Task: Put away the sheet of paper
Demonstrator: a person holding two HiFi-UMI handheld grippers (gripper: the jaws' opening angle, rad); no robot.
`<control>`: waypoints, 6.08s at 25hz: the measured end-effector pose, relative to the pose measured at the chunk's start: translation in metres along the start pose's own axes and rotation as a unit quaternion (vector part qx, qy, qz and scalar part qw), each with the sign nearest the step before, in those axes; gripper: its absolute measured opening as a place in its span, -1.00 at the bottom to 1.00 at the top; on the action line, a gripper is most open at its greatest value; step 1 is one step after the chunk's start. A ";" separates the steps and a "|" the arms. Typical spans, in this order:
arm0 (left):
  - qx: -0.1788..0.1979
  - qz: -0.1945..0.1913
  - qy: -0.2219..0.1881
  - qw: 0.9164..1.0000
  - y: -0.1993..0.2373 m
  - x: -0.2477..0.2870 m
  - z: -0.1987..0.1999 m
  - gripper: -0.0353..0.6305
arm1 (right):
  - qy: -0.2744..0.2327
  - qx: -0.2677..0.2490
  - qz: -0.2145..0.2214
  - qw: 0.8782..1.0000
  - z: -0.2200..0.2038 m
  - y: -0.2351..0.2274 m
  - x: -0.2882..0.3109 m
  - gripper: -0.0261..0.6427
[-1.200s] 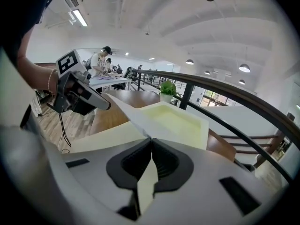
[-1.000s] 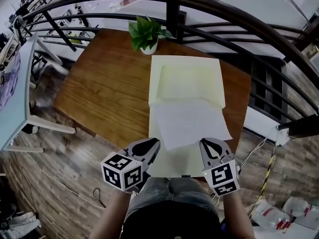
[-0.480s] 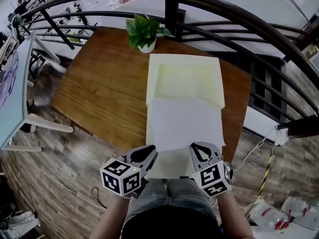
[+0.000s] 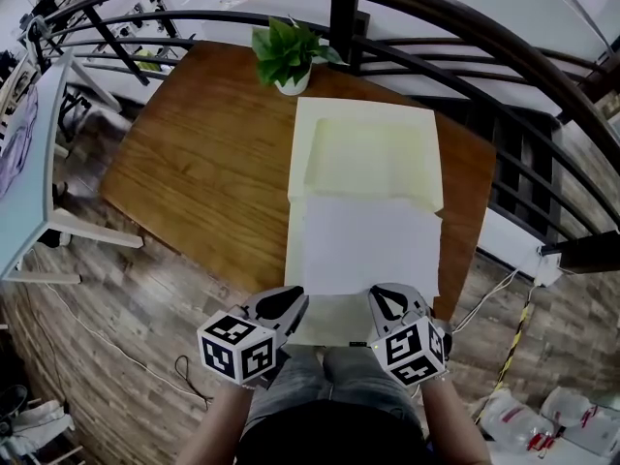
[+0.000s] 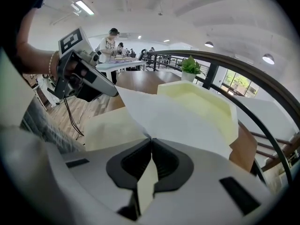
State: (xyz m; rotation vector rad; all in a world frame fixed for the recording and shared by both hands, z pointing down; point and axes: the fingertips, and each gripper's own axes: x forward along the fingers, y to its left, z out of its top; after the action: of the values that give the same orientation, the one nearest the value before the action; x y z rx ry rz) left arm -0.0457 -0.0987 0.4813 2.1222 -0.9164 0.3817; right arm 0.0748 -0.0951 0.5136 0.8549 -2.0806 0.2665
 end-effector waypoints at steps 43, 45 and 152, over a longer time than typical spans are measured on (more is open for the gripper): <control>-0.007 -0.017 0.017 1.000 0.007 0.056 0.024 -0.77 | 0.008 -0.237 0.000 0.972 0.050 -0.026 0.067 -0.83; -0.006 -0.017 0.017 1.000 0.008 0.057 0.026 -0.77 | 0.007 -0.247 -0.001 0.969 0.052 -0.027 0.069 -0.83; 0.030 -0.028 -0.003 0.999 0.009 0.078 0.070 -0.77 | -0.038 -0.168 -0.101 0.980 0.101 -0.118 0.078 -0.56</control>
State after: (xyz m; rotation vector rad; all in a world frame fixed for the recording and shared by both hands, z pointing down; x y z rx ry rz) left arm 0.0002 -0.1932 0.4823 2.1994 -0.8555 0.3782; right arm 0.0565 -0.2673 0.4985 0.8699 -2.0123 -0.2251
